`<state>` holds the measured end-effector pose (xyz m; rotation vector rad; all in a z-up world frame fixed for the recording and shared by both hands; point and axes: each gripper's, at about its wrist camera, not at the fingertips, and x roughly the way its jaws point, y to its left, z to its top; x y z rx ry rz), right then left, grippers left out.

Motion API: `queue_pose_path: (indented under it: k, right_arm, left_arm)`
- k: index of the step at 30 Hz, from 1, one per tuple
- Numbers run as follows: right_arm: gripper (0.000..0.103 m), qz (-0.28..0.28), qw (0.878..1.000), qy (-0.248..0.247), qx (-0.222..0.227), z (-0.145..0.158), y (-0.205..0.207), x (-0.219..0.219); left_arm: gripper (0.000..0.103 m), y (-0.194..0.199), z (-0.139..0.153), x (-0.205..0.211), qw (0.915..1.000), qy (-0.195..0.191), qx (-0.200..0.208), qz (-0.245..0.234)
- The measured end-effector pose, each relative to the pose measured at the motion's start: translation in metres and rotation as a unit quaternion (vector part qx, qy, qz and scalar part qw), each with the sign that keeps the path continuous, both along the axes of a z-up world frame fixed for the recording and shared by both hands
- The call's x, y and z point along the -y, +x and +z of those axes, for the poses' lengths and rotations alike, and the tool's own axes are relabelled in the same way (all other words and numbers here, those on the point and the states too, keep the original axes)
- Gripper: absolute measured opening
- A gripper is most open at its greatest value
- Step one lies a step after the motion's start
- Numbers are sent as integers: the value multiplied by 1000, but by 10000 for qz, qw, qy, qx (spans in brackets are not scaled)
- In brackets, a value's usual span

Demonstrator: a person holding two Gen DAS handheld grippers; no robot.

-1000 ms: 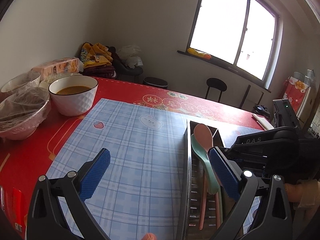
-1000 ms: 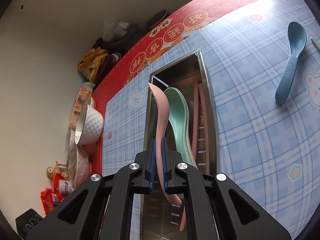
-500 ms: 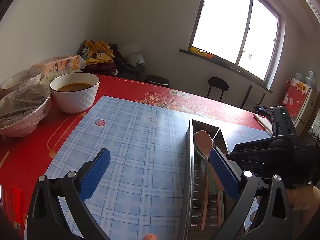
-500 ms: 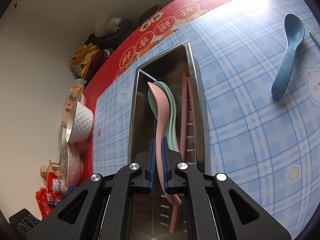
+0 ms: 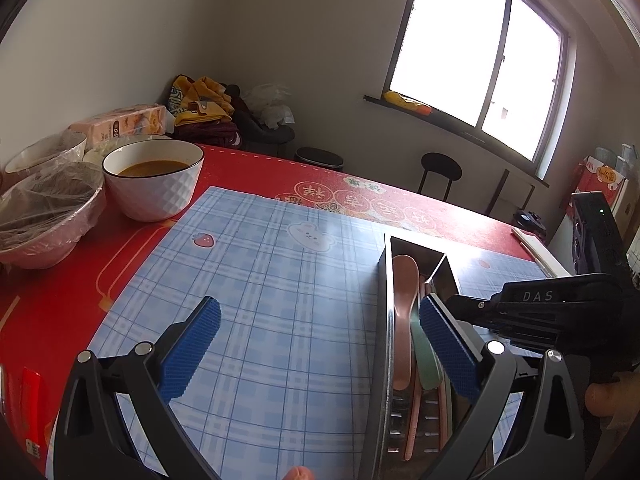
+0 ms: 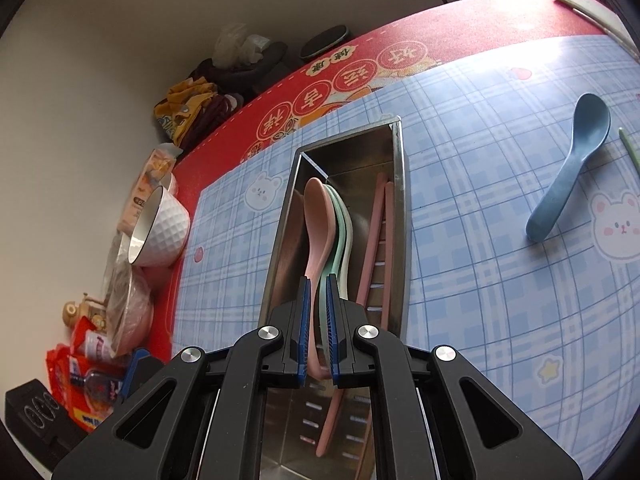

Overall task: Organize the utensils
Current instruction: 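Lower the pink spoon into the steel caddy and open the right gripper, then grasp the blue spoon with the left gripper and lift it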

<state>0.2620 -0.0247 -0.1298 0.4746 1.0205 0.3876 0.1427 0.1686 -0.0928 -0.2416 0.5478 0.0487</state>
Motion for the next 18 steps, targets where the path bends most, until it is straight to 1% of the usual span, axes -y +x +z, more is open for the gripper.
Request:
queue_pose_path:
  k: [5,8,9,10,11,12,13,16,18]
  right_arm:
    - [9,244,9954,-561,731,16,-7,18]
    - [9,434,9863,-903,1312,25,-14,34]
    - [12,500,9812,-1079,1517,28,-18,39]
    - [15,547,9761,-1214,1718,30,-22,44]
    - [29,570,9717,-1286,1900,32,-27,52]
    - [47,565,9681,-1317,2055,34,-31,61]
    - [52,545,9648,-1342,2196,35,-36,70]
    - [54,600,9576,-1401,2447,39,-48,97]
    - [64,623,9516,-1440,2644,41,-56,114]
  left_arm:
    - [97,-1,0,4,10000,9,50,-83]
    - [97,-2,2,5,9998,-35,142,-104]
    - [97,-3,3,5,9997,-59,184,-115]
    - [97,-3,3,5,9996,-78,228,-134]
    - [97,-4,4,5,9995,-81,267,-135]
    - [97,-4,5,5,9994,-71,306,-125]
    - [97,-6,6,5,9993,-58,356,-111]
    - [97,-9,8,11,9988,108,482,43]
    - [97,-10,9,17,9982,258,538,40]
